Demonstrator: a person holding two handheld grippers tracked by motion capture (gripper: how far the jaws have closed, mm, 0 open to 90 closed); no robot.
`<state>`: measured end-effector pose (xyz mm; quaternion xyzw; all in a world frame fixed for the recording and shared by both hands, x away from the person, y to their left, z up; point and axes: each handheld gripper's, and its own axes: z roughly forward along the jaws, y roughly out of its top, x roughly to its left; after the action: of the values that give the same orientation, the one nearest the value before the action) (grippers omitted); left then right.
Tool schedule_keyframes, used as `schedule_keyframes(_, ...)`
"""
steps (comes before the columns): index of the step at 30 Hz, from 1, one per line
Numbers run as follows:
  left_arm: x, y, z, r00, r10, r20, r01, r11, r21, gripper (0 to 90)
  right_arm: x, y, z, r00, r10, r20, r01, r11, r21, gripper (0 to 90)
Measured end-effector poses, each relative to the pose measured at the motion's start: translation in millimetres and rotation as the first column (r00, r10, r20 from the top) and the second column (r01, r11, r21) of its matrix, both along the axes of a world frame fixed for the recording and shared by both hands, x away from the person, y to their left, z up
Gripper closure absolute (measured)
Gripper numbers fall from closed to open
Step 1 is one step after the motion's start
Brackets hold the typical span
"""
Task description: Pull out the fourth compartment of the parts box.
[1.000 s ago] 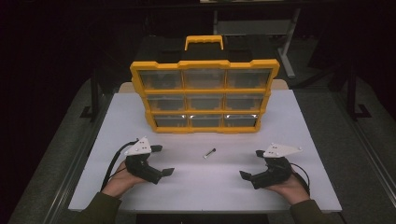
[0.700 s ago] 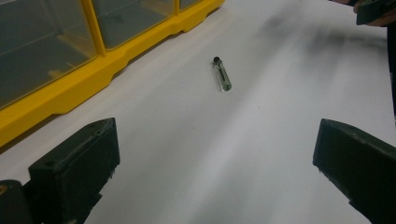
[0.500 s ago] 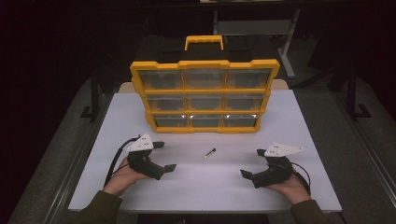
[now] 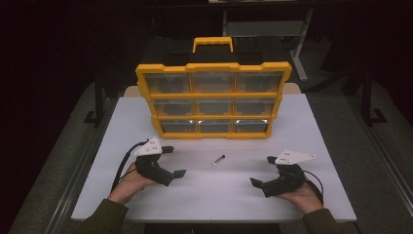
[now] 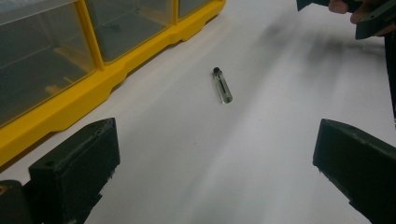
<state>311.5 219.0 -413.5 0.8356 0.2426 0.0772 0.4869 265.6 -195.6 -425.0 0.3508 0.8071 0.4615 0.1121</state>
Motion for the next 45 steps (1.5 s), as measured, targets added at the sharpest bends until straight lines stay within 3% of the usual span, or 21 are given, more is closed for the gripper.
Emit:
schedule_keyframes(13, 4.7, -7.7, 1.7, 0.9999, -0.012, 0.01, 0.012, 0.9999, 0.004, 0.4, -0.1, -0.7, 0.3, 0.9999, -0.001, 0.011, 0.001, 1.0, -0.002, 0.0)
schedule_keyframes(26, 10.7, -12.7, 3.0, 0.9999, -0.017, -0.002, 0.017, 0.9998, -0.007, 0.4, -0.6, -0.5, 0.4, 1.0, -0.003, -0.008, 0.003, 1.0, 0.0, 0.0)
schedule_keyframes(45, 17.5, -26.9, 6.4, 0.9991, -0.038, 0.019, 0.038, 0.9992, -0.011, 0.4, -0.1, -1.5, 0.1, 1.0, -0.005, -0.007, 0.005, 1.0, 0.003, 0.0)
